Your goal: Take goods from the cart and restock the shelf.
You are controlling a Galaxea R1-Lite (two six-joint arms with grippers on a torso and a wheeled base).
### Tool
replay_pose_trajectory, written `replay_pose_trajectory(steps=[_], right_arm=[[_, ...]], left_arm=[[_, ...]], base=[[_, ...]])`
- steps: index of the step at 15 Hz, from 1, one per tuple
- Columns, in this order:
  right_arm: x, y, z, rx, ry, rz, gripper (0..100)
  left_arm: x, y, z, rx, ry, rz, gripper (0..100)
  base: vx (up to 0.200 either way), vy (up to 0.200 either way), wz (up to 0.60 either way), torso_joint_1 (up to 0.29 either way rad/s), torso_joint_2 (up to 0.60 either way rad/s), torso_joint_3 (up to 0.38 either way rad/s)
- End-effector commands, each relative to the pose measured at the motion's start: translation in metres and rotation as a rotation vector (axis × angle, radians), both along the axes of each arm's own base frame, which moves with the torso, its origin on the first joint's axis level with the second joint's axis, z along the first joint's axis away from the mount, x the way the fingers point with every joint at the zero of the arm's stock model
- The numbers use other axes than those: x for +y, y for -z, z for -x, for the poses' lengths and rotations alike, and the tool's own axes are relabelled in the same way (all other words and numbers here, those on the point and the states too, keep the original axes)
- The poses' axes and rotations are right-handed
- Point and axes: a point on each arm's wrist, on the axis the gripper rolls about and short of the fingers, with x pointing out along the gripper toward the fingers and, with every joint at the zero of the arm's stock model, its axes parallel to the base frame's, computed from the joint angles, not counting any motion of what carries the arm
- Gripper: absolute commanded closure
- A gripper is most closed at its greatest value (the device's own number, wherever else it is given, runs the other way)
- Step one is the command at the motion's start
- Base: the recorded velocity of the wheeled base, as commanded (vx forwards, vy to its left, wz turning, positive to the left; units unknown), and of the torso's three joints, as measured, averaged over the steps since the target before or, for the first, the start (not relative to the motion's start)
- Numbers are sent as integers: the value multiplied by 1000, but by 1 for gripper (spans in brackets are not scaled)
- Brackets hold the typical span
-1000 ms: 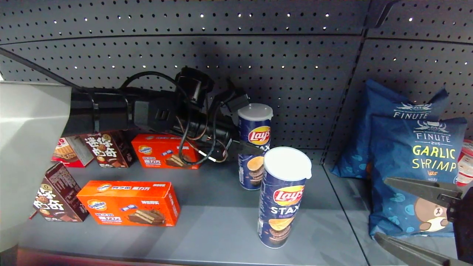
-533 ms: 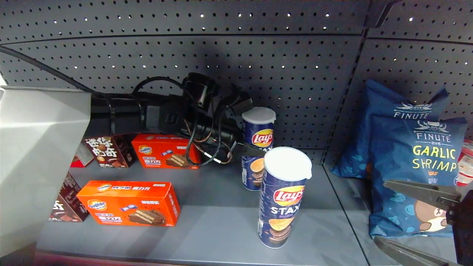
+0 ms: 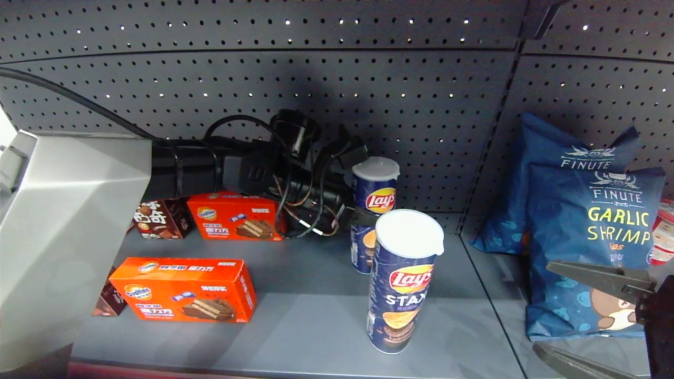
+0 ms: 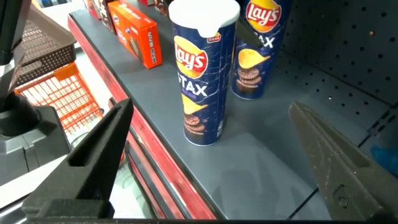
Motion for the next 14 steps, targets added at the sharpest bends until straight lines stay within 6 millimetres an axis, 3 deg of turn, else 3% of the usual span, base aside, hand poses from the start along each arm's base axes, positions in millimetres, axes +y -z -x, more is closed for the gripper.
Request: replay_pose_trajectory(steps=[1,8,9,14], right_arm=[[0,1,0,3,-1,3,0],[-1,5,1,12,-12,9,0],[-1,5,1,12,-12,9,0],[-1,7,1,17,-10,14,0]], left_arm=[[-1,0,1,1,3,-1,100],[0,0,1,-2,0,-3,100],[-1,0,1,-2,1,-3,0],[-1,0,2,-1,0,-5,0]], base=[[0,0,0,0,0,0],[0,0,0,0,0,0],[0,0,0,0,0,0],[0,0,0,0,0,0]])
